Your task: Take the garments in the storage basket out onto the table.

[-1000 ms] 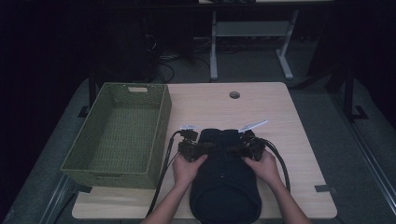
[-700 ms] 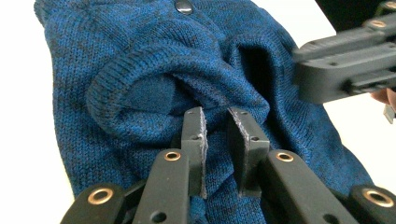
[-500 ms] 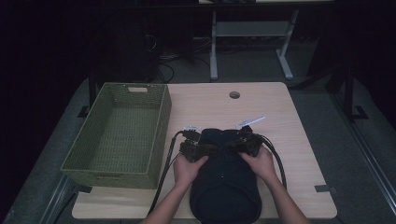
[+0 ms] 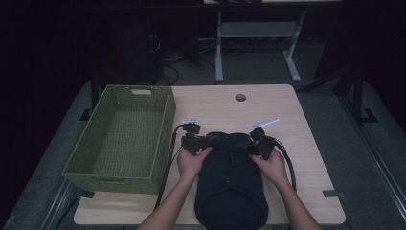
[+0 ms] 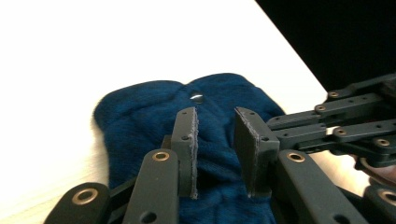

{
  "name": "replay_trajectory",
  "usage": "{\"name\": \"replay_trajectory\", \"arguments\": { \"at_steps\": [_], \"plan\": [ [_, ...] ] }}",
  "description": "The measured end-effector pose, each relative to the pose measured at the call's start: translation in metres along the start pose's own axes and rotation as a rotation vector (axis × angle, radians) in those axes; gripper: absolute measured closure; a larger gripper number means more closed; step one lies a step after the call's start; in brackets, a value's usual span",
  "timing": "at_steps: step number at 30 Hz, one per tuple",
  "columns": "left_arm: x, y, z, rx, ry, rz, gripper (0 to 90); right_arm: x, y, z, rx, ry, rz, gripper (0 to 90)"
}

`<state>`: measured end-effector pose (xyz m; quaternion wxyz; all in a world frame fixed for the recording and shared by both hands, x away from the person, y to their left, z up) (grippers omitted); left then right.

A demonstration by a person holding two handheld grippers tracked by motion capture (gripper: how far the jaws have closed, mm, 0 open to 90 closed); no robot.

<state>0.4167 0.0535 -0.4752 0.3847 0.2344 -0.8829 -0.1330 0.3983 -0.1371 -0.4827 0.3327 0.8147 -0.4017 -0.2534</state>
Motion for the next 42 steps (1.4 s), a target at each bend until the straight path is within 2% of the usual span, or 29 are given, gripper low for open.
{"name": "replay_trajectory", "arguments": {
  "at_steps": [5,7,12,17,22,25,27,29,31,32,35,39,42],
  "plan": [
    [0.003,0.009,-0.003,0.039,-0.017,0.001,69.2,0.003,-0.013,0.013,-0.069,0.009,0.012,82.7],
    [0.004,0.012,-0.004,0.047,-0.022,0.000,68.8,0.005,-0.015,0.015,-0.048,-0.021,-0.010,83.1],
    [0.000,0.018,-0.004,0.051,-0.013,-0.035,68.8,0.005,-0.013,0.017,-0.054,-0.013,-0.002,83.7],
    [-0.006,0.015,0.003,0.013,0.021,-0.035,69.8,0.004,-0.013,0.016,-0.053,-0.006,0.008,83.6],
    [-0.007,0.000,0.016,-0.070,0.031,-0.028,71.4,0.004,-0.013,0.017,-0.052,-0.011,0.004,83.6],
    [-0.008,-0.002,0.019,-0.069,0.049,-0.028,73.0,0.004,-0.013,0.016,-0.056,-0.008,0.004,82.7],
    [-0.009,-0.003,0.019,-0.079,0.046,-0.029,73.5,0.002,-0.009,0.012,-0.035,-0.018,-0.015,82.7],
    [-0.009,-0.003,0.020,-0.085,0.035,-0.039,74.7,-0.003,-0.003,0.005,0.022,-0.041,-0.060,82.7],
    [-0.008,-0.004,0.020,-0.089,0.026,-0.049,75.0,-0.011,0.000,-0.002,0.053,-0.040,-0.096,82.7],
    [-0.008,-0.005,0.020,-0.092,0.019,-0.053,75.1,-0.018,0.000,-0.006,0.048,-0.030,-0.123,82.7],
    [-0.007,-0.005,0.021,-0.102,0.008,-0.059,75.5,-0.028,-0.002,-0.012,0.057,-0.003,-0.145,82.7],
    [-0.005,-0.005,0.022,-0.111,0.001,-0.068,75.8,-0.033,-0.012,-0.011,0.023,0.005,-0.140,82.7],
    [-0.003,-0.005,0.023,-0.125,-0.019,-0.080,75.8,-0.036,-0.018,-0.006,-0.005,0.018,-0.137,82.8]
  ]
}}
Point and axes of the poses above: each handheld gripper's, and its own axes: y roughly backward along the jaws, z roughly out of its underside, x roughly to its right, the point moved 5 cm from there along -y, roughly forward along the jaws, and after that the axes turned 13 degrees about z, right-handed, at the moved point
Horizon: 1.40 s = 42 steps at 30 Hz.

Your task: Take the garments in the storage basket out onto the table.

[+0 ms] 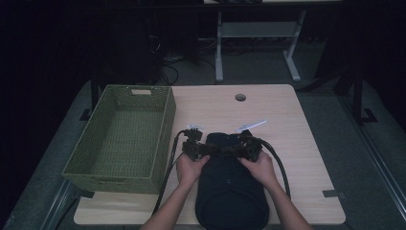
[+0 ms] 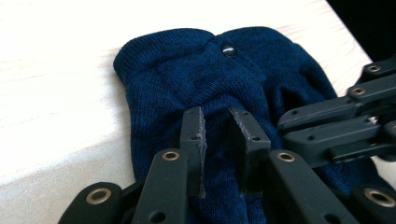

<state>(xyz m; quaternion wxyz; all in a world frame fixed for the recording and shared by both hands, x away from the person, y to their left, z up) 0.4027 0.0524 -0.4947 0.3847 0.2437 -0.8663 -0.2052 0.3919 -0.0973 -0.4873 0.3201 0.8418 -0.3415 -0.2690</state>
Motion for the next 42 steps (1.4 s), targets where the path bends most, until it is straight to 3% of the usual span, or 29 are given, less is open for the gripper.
{"name": "replay_trajectory", "arguments": {
  "at_steps": [8,12,14,17,20,22,26,29,36,42],
  "plan": [
    [0.005,0.002,0.006,-0.007,-0.018,-0.013,75.8,-0.004,-0.001,0.004,-0.047,0.041,0.031,83.1],
    [0.007,0.004,0.008,-0.017,-0.026,-0.008,75.6,-0.005,0.003,0.006,-0.042,0.032,0.011,80.8],
    [0.008,0.008,0.005,-0.013,-0.024,0.001,74.4,-0.003,0.010,0.003,-0.015,0.025,0.012,80.5],
    [0.011,0.015,-0.003,0.023,-0.033,0.007,73.3,0.007,0.023,-0.004,0.025,0.000,0.025,80.2],
    [0.012,0.020,-0.013,0.054,-0.045,0.003,72.1,0.024,0.031,-0.007,0.050,-0.028,0.070,79.3],
    [0.010,0.021,-0.019,0.058,-0.040,0.001,70.7,0.037,0.033,-0.007,0.029,-0.056,0.095,77.3],
    [-0.002,0.018,-0.025,0.067,0.005,0.006,68.5,0.061,0.039,-0.008,0.048,-0.100,0.141,75.1],
    [-0.012,0.017,-0.026,0.068,0.035,0.004,67.0,0.075,0.039,-0.007,-0.001,-0.126,0.157,71.0],
    [-0.027,0.013,-0.023,0.043,0.081,-0.011,62.9,0.094,0.035,-0.004,-0.039,-0.169,0.152,64.5],
    [-0.033,0.008,-0.019,0.017,0.113,-0.001,60.6,0.099,0.029,0.001,-0.071,-0.200,0.115,60.2]
  ]
}}
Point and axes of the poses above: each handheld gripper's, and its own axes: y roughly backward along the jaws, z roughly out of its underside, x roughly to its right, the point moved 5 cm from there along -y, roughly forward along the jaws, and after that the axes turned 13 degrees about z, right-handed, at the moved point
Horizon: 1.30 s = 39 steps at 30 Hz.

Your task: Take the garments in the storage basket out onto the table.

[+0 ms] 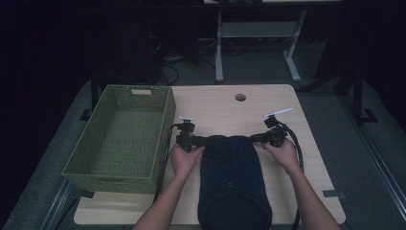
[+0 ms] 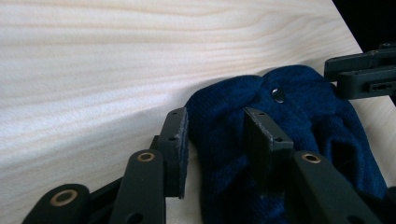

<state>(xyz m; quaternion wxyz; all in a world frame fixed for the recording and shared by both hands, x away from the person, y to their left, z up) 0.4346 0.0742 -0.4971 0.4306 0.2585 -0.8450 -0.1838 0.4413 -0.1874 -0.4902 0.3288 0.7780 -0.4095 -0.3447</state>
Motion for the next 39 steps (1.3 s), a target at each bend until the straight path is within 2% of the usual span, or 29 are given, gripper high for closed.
{"name": "replay_trajectory", "arguments": {
  "at_steps": [9,15,18,23,28,35,39],
  "plan": [
    [0.000,-0.005,0.002,-0.023,0.018,0.008,61.4,-0.001,-0.009,0.006,-0.062,-0.022,-0.031,60.3],
    [0.000,-0.007,0.002,-0.041,0.011,0.001,69.1,-0.001,-0.011,0.007,-0.073,-0.032,-0.048,69.6],
    [-0.001,-0.006,0.001,-0.031,0.011,0.008,74.9,-0.002,-0.011,0.007,-0.072,-0.026,-0.039,75.1],
    [0.001,-0.005,-0.002,-0.032,0.006,0.012,80.1,-0.003,-0.008,0.005,-0.069,-0.025,-0.052,78.5],
    [0.006,-0.002,-0.013,-0.013,-0.013,0.015,81.2,-0.004,-0.001,-0.001,-0.040,-0.013,-0.065,79.2],
    [0.018,0.008,-0.037,0.011,-0.056,0.016,81.4,-0.004,0.012,-0.015,0.008,-0.017,-0.079,79.2],
    [0.023,0.013,-0.046,0.029,-0.065,0.026,81.5,-0.005,0.020,-0.022,0.032,-0.022,-0.088,79.2]
  ]
}}
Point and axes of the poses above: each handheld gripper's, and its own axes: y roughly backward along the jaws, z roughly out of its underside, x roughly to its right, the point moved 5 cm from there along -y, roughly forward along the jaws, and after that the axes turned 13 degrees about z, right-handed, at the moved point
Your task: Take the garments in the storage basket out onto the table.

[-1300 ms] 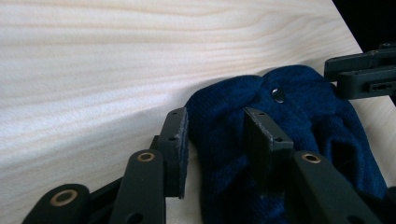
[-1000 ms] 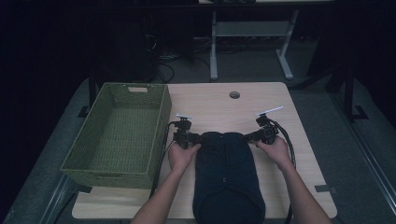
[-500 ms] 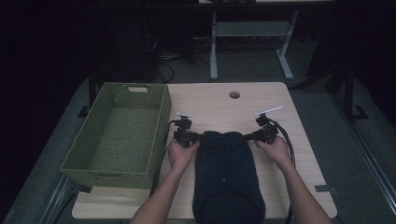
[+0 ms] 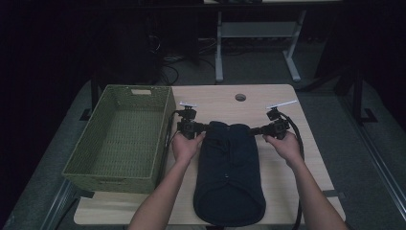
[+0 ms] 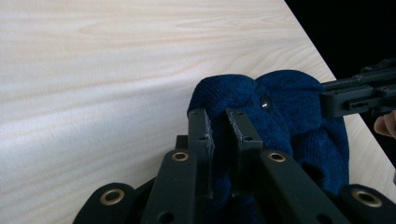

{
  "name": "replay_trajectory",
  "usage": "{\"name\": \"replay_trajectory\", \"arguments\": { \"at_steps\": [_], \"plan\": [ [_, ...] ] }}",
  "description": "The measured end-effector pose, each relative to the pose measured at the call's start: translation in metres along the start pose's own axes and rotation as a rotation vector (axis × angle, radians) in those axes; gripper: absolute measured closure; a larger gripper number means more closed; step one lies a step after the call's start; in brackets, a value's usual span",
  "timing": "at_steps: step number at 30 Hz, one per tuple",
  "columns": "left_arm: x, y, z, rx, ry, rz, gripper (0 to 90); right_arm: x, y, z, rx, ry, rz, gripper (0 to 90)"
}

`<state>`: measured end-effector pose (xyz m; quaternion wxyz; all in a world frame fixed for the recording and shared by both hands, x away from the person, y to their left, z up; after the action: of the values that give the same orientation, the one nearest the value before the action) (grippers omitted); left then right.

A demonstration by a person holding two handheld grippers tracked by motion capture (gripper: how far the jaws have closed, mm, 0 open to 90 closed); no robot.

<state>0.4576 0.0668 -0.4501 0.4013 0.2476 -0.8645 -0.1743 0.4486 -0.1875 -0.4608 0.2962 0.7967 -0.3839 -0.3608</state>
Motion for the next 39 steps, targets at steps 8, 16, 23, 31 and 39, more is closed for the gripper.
{"name": "replay_trajectory", "arguments": {
  "at_steps": [8,16,23,31,39],
  "plan": [
    [0.011,0.011,-0.021,0.049,-0.034,0.033,81.6,-0.003,0.021,-0.021,0.028,0.028,0.007,79.2],
    [0.028,0.027,-0.050,0.105,-0.087,0.056,81.5,-0.012,0.048,-0.048,0.106,0.072,0.018,79.0],
    [0.031,0.033,-0.041,0.108,-0.123,0.061,81.4,-0.022,0.058,-0.044,0.154,0.112,0.014,79.0],
    [0.031,0.034,-0.023,0.100,-0.134,0.063,81.2,-0.027,0.054,-0.027,0.155,0.128,0.009,78.9],
    [0.036,0.039,-0.005,0.097,-0.162,0.072,81.1,-0.035,0.053,-0.011,0.161,0.153,0.008,78.7]
  ]
}}
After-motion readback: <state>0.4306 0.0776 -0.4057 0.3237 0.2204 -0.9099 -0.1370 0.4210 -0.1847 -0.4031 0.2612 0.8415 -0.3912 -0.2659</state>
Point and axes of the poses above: each handheld gripper's, and its own axes: y roughly backward along the jaws, z roughly out of its underside, x roughly to its right, the point moved 5 cm from there along -y, roughly forward along the jaws, and after that the axes turned 13 degrees about z, right-handed, at the moved point
